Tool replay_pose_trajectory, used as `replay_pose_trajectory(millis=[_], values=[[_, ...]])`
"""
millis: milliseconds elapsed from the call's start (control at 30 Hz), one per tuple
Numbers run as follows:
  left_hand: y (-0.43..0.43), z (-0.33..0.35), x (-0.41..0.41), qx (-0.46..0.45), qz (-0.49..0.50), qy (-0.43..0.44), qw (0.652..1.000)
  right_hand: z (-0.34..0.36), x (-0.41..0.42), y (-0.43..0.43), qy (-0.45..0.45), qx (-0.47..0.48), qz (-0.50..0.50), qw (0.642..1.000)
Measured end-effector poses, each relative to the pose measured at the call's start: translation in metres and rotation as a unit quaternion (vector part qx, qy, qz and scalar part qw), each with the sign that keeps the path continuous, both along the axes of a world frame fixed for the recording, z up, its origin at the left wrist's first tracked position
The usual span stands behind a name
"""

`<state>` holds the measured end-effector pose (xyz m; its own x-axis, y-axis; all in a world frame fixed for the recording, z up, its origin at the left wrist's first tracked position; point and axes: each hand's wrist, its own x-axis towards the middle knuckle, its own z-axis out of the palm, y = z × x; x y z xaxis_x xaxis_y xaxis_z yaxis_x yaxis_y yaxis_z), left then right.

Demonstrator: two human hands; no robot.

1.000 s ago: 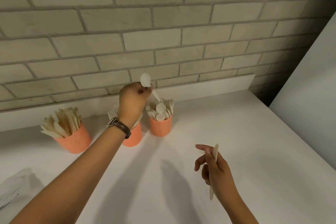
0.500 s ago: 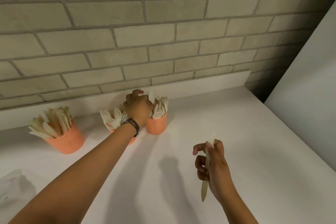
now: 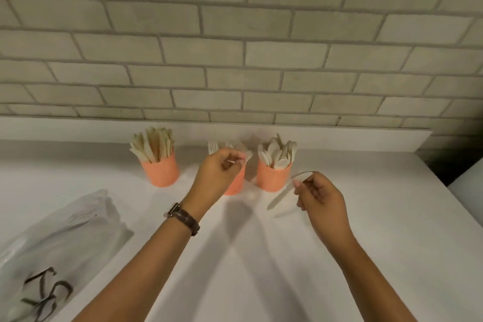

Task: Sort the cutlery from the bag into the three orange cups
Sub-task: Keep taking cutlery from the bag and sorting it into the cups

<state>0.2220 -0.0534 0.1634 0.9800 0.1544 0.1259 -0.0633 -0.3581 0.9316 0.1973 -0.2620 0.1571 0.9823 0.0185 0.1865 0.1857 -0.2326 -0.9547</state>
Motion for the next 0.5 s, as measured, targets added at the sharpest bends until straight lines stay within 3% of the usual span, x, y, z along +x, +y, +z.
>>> replay_pose_trajectory(millis=[267, 500], values=[[0.105, -0.015, -0.100, -0.066, 0.107, 0.018, 0.992, 0.028, 0.038, 0.144, -0.100, -0.030, 0.089, 0.990], [0.215, -0.025, -0.136, 0.022, 0.101, 0.014, 0.994, 0.009, 0.073, 0.274, -0.117, -0.112, 0.015, 0.987]])
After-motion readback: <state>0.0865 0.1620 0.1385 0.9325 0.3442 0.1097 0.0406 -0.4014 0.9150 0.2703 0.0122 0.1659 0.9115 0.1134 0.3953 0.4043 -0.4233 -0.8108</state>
